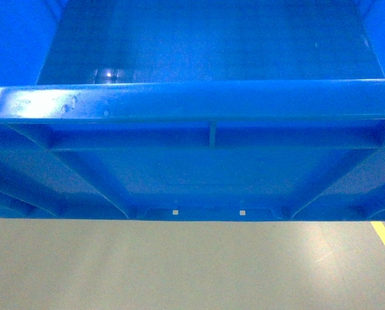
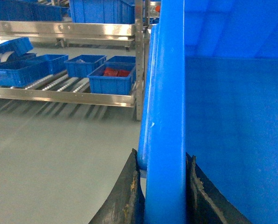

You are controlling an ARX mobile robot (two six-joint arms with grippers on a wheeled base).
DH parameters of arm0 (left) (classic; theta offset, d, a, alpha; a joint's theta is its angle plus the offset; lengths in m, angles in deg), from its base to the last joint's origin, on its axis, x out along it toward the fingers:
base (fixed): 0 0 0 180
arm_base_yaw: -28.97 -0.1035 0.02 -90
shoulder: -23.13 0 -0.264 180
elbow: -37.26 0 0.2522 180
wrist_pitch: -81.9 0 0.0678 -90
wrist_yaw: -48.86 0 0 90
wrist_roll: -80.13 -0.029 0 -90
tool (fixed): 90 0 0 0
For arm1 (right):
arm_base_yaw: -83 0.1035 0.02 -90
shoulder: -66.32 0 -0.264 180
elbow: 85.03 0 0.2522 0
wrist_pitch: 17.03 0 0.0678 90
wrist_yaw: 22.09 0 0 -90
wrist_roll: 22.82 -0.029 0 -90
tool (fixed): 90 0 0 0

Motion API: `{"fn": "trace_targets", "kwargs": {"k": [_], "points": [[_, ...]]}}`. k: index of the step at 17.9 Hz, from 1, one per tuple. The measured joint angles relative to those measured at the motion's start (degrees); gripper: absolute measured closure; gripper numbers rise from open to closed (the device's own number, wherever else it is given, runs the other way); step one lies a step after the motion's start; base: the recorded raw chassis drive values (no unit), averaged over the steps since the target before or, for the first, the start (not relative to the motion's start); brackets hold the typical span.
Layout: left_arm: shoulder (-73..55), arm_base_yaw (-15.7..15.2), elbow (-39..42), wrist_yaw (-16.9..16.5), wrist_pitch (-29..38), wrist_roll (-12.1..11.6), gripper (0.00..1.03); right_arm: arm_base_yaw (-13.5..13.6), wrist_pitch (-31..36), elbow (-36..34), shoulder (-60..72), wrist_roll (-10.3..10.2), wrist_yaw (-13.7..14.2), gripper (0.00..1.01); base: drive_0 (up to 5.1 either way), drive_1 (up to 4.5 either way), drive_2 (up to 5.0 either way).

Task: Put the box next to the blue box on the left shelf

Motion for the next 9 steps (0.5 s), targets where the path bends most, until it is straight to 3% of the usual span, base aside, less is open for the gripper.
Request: {"fn": "trace_targets", "kwargs": {"k": [9], "points": [[0.00,-0.02,0.00,0.04,-0.04,0.00,0.86,0.00,-0.02,0.00,0.00,0.00,0.00,0.93,-0.1,3.96,-4.2]]}}
